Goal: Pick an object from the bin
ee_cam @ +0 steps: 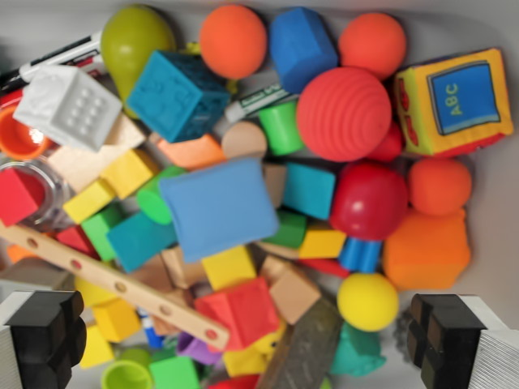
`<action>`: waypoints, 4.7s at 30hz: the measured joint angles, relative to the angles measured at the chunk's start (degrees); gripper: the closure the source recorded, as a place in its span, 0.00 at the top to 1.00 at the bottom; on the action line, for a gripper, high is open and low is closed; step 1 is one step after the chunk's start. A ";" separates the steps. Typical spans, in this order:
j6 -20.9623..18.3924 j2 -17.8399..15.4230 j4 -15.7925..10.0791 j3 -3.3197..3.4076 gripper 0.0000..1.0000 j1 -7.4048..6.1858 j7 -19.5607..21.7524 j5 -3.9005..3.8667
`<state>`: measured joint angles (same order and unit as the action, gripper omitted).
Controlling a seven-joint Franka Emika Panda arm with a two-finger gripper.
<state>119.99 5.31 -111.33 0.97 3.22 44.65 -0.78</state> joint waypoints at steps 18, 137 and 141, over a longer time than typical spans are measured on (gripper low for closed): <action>0.01 -0.02 -0.24 0.00 1.00 0.00 0.24 0.00; 44.69 -0.65 -49.07 2.43 0.00 5.05 37.56 1.60; 44.69 -0.65 -49.06 2.43 0.00 5.05 37.55 1.60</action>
<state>164.68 4.66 -160.39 3.39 8.27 82.20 0.82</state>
